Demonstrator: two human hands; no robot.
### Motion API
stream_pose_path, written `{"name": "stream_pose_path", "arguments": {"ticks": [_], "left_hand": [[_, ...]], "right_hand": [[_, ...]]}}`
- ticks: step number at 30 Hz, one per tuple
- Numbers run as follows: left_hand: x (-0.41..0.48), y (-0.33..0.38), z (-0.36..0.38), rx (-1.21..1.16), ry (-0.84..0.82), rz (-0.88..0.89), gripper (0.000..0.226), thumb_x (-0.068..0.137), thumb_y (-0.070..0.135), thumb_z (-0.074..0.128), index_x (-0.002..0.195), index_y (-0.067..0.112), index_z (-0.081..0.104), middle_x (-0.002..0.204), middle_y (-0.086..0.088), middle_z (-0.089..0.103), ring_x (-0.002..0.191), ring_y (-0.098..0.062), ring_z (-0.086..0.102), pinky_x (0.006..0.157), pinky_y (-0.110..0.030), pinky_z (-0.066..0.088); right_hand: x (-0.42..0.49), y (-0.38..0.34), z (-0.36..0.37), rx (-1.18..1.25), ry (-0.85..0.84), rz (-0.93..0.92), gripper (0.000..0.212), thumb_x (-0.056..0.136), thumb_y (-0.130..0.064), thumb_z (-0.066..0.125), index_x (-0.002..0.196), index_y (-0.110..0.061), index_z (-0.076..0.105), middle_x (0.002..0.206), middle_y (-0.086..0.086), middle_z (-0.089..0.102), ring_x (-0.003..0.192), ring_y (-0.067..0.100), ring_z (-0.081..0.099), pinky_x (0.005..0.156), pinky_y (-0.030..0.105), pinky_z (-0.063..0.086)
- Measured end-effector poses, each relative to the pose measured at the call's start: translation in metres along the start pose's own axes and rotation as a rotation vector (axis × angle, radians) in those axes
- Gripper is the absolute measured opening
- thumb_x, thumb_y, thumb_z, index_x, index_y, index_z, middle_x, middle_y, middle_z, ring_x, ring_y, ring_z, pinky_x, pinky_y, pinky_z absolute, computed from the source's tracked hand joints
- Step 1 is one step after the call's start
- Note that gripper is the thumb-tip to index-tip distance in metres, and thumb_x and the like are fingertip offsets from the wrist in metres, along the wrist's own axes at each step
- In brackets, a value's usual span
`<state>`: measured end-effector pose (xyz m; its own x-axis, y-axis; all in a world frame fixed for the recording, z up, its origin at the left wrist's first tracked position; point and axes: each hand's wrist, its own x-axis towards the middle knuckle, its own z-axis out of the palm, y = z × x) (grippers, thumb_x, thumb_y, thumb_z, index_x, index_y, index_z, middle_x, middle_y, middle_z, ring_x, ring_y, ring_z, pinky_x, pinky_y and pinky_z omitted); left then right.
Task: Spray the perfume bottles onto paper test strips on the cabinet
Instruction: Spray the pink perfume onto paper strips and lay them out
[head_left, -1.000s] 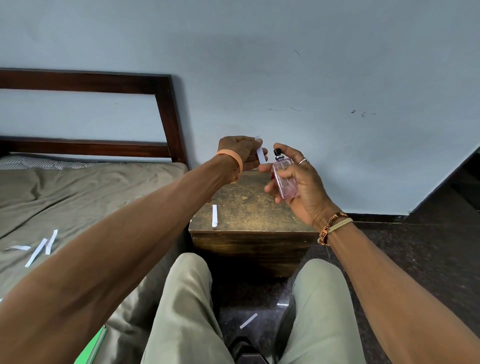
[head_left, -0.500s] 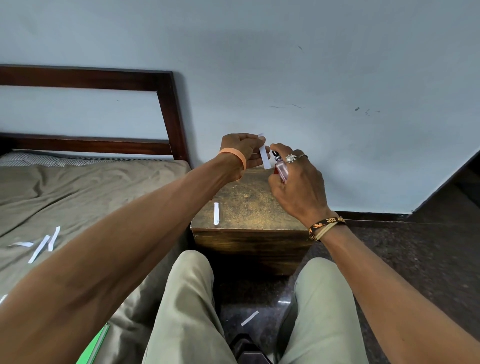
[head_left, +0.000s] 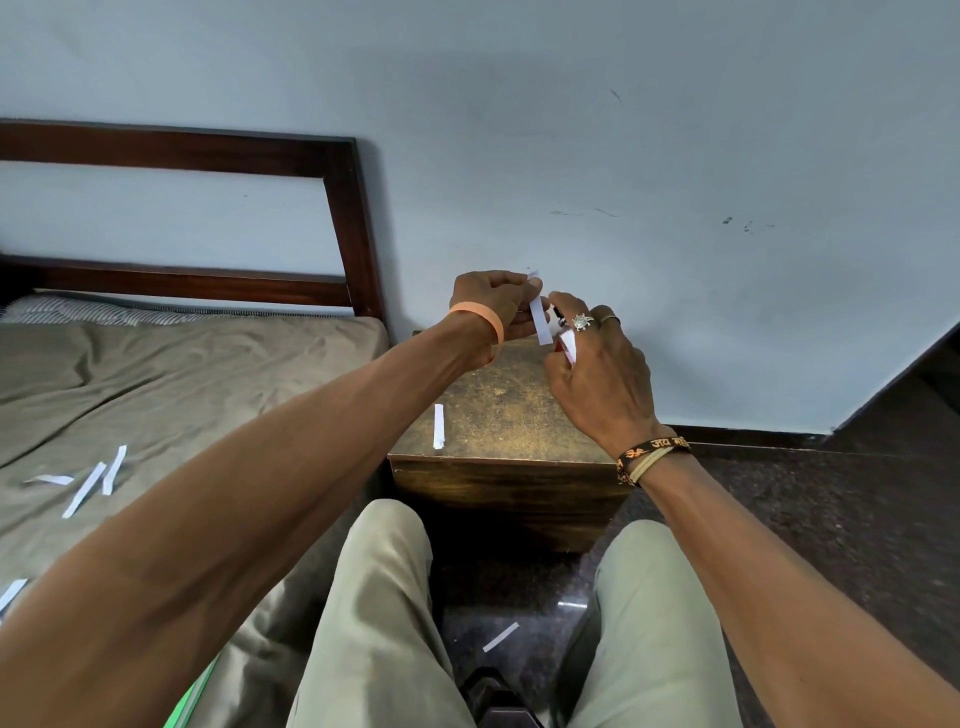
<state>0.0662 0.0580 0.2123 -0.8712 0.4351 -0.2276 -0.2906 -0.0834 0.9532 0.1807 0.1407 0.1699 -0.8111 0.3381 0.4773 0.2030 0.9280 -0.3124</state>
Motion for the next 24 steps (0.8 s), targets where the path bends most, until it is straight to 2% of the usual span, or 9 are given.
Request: {"name": "stream_pose_path", "arguments": {"ticks": [3,8,11,13,16,21,24], "left_hand": [[0.001,0.000,-0.001,0.008,0.004,0.003,0.012,0.086,-0.001,0.066,0.077,0.005,0.061,0.070,-0.015,0.066,0.057,-0.022,0.067,0.056,-0.033,0.060],[0.004,-0.002,-0.002,0.015,0.008,-0.001,0.012,0.085,0.000,0.067,0.076,0.006,0.062,0.072,-0.015,0.067,0.059,-0.022,0.067,0.062,-0.035,0.061],[0.003,-0.002,-0.003,0.014,0.006,-0.007,0.012,0.086,0.000,0.067,0.077,0.006,0.062,0.069,-0.014,0.066,0.052,-0.019,0.066,0.054,-0.032,0.060],[0.002,-0.005,-0.002,0.015,0.006,-0.014,0.014,0.085,-0.002,0.066,0.075,0.006,0.061,0.065,-0.013,0.066,0.048,-0.017,0.065,0.050,-0.030,0.058],[0.003,-0.006,-0.002,-0.007,0.007,-0.029,0.014,0.085,-0.004,0.066,0.075,0.005,0.061,0.056,-0.010,0.066,0.050,-0.019,0.066,0.050,-0.031,0.058],[0.005,-0.005,-0.004,-0.018,0.002,-0.036,0.013,0.085,-0.001,0.067,0.074,0.005,0.062,0.068,-0.014,0.066,0.056,-0.022,0.065,0.053,-0.032,0.060],[0.006,-0.006,-0.006,-0.011,0.000,-0.040,0.011,0.085,0.000,0.068,0.076,0.004,0.062,0.069,-0.014,0.067,0.056,-0.021,0.066,0.054,-0.032,0.060]], "right_hand": [[0.004,-0.001,-0.001,-0.067,-0.028,-0.013,0.050,0.089,-0.019,0.052,0.138,-0.023,0.044,0.109,0.014,0.055,0.081,0.035,0.060,0.060,0.035,0.049],[-0.001,-0.005,0.001,-0.088,-0.050,-0.034,0.053,0.090,-0.017,0.052,0.142,-0.021,0.043,0.115,0.018,0.055,0.076,0.033,0.059,0.056,0.029,0.042],[0.009,-0.004,0.000,-0.107,-0.075,-0.025,0.046,0.090,-0.018,0.052,0.135,-0.019,0.045,0.110,0.015,0.056,0.079,0.033,0.059,0.057,0.030,0.039],[0.017,-0.006,-0.001,-0.099,-0.062,0.007,0.041,0.090,-0.020,0.053,0.131,-0.018,0.047,0.107,0.014,0.056,0.081,0.035,0.060,0.059,0.031,0.039],[0.021,-0.007,0.000,-0.096,-0.050,-0.010,0.045,0.092,-0.023,0.053,0.136,-0.020,0.043,0.110,0.016,0.055,0.086,0.038,0.061,0.063,0.034,0.042],[0.022,-0.004,0.002,-0.105,-0.089,-0.001,0.039,0.090,-0.021,0.053,0.128,-0.020,0.048,0.107,0.014,0.057,0.085,0.036,0.060,0.062,0.032,0.039],[0.015,-0.004,0.004,-0.092,-0.082,-0.006,0.041,0.091,-0.021,0.053,0.132,-0.021,0.047,0.109,0.014,0.057,0.087,0.036,0.060,0.063,0.035,0.049]]}}
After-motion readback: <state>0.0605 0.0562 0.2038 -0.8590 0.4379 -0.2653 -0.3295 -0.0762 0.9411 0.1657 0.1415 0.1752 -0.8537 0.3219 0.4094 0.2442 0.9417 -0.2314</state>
